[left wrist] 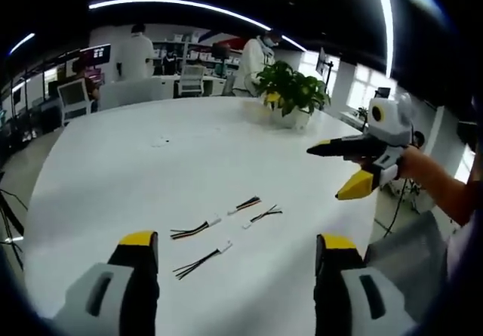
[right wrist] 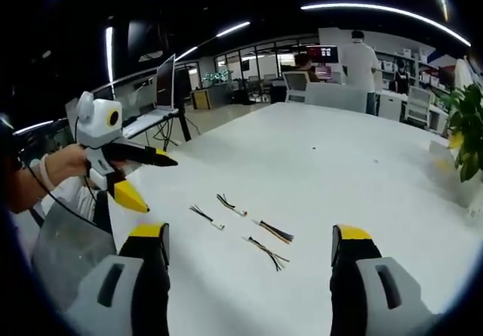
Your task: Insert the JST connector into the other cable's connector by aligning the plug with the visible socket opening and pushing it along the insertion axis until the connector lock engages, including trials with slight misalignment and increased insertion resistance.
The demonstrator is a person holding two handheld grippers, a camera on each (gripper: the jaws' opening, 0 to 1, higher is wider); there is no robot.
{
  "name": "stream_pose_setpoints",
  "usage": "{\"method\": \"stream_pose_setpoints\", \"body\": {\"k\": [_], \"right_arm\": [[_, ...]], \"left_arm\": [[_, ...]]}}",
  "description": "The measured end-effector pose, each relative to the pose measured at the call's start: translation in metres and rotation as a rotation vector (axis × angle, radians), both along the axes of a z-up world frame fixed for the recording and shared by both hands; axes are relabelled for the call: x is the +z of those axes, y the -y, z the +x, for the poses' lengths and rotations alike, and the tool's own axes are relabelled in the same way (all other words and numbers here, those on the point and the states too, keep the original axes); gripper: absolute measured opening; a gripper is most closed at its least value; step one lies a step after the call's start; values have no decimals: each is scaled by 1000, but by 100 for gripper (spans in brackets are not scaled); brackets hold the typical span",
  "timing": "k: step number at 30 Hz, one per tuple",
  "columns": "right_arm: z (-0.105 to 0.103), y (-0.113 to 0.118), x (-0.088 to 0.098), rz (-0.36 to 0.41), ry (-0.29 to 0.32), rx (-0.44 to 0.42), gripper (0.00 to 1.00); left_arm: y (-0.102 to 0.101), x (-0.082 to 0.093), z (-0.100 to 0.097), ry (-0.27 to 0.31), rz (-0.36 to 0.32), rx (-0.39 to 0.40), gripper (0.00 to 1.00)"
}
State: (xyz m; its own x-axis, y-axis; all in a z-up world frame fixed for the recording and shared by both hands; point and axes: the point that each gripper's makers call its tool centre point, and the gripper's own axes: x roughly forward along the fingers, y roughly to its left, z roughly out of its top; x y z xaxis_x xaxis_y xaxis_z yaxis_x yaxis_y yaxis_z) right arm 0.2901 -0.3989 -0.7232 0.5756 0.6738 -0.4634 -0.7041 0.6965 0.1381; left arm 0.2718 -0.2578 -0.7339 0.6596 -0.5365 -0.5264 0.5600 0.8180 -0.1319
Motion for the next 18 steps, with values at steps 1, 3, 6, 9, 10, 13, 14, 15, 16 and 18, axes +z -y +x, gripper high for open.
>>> {"method": "stream_pose_setpoints", "body": {"k": [1,3,6,9,10,13,14,15,16,18], "right_arm": [[1,-1,0,0,2,2,87],[5,-4,-1,0,3,6,87],[13,-7,-4,-2,4,10,86],[19,-10,-6,-3,9,13,83],[20,-11,-7,-4,12,14,80],[30,-13,-10,-12,23,25,77],[31,-14,-11,-16,27,29,77],[33,-16,-12,-20,29,34,76],[34,-16,-12,-20,30,36,76],[40,-18,-14,-9,30,38,74]], "left_arm": [[-1,-1,2,0,3,0,84],[-2,-2,5,-1,8,-3,84],[-3,-2,10,5,9,-6,83],[-5,-4,15,12,22,-12,82],[-6,-4,17,14,25,-14,81],[-6,-8,23,15,37,-22,81],[-6,-9,24,14,41,-25,81],[-7,-11,28,15,44,-29,81],[-7,-11,30,16,45,-31,81],[-6,-12,34,23,46,-38,81]]}}
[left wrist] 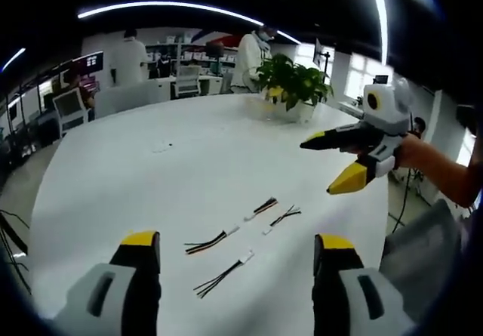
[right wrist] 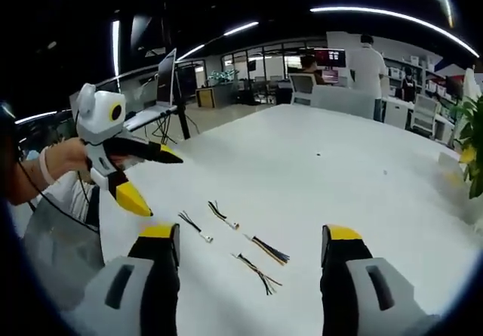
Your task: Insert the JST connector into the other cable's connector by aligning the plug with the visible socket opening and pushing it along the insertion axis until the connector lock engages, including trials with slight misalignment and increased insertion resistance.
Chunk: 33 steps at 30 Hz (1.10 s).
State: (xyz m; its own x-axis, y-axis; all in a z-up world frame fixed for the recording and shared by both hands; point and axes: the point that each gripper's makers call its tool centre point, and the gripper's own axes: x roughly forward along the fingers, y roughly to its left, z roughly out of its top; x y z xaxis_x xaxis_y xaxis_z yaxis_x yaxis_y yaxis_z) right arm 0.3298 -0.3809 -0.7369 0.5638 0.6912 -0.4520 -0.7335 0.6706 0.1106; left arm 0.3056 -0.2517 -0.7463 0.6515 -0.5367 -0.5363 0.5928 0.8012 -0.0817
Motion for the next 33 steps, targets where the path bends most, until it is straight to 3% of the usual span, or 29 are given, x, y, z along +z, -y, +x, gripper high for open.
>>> {"method": "stream_pose_setpoints", "body": {"k": [6,9,33], "right_arm": [[7,-12,7,106,-34,4,69],[11,-14,8,125,-31,3,68],[19,-20,-26,-4,-41,81,60]], "left_arm": [[0,-3,11,18,12,-11,80],[0,-5,14,18,7,-13,80],[3,-29,40,-6,9,-56,71]]}}
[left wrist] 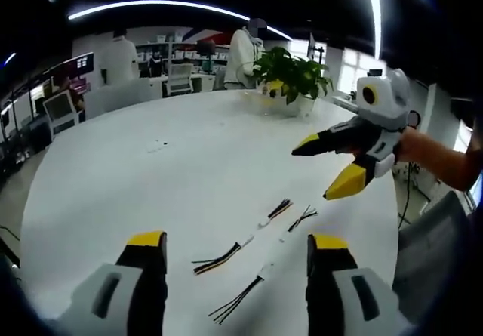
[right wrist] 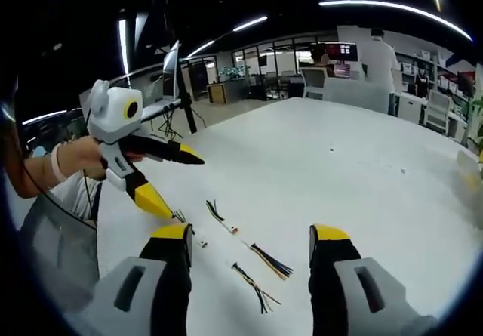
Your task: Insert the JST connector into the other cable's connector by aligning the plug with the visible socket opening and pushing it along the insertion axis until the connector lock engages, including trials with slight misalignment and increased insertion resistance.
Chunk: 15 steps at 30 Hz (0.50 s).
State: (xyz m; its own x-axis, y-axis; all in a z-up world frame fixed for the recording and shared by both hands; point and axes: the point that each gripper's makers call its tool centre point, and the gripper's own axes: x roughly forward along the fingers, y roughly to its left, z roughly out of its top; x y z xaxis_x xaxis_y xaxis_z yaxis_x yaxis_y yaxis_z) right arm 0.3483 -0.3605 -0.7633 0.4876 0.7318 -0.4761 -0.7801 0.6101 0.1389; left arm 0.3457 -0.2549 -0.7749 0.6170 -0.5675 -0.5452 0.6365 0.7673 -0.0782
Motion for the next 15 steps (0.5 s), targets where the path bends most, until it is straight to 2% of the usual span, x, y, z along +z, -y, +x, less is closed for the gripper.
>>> {"method": "stream_pose_setpoints", "body": {"k": [10,15], "right_arm": [[2,-9,-12,-30,25,73,53],[9,-11,-15,-31,63,81,37]], "left_arm": [[-1,-16,1,-30,41,-29,68],[1,-19,1,-37,44,-32,65]]}}
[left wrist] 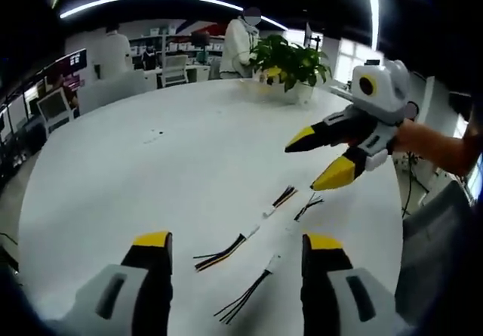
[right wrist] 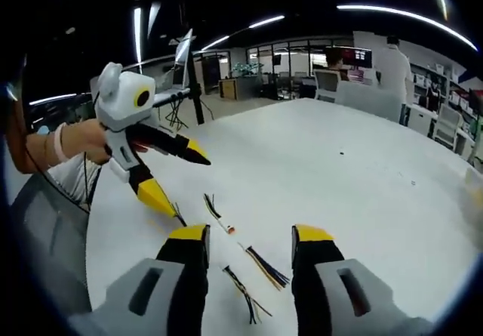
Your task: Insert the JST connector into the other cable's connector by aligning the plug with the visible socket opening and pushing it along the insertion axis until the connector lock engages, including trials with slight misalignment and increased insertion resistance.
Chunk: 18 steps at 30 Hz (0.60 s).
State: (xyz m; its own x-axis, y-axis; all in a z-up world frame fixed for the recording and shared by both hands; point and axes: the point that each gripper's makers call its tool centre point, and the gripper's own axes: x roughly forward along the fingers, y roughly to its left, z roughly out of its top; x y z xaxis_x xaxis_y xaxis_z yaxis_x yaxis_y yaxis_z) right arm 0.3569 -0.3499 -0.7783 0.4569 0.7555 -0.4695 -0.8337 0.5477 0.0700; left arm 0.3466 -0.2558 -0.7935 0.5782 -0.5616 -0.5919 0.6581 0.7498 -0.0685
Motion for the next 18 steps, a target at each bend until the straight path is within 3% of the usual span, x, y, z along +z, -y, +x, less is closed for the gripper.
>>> {"method": "stream_pose_setpoints", "body": {"k": [3,8,10,18], "right_arm": [[-1,-2,-2,17,-12,7,36],[-2,0,-14,-29,-10,40,33],[-6,-1,-18,-44,-18,78,28],[-8,-8,-30,-78,14,200,26]], "left_arm": [[1,-2,1,3,8,-6,63],[4,-2,4,17,13,-28,60],[5,-4,3,20,24,-51,58],[13,-4,1,46,38,-124,49]]}}
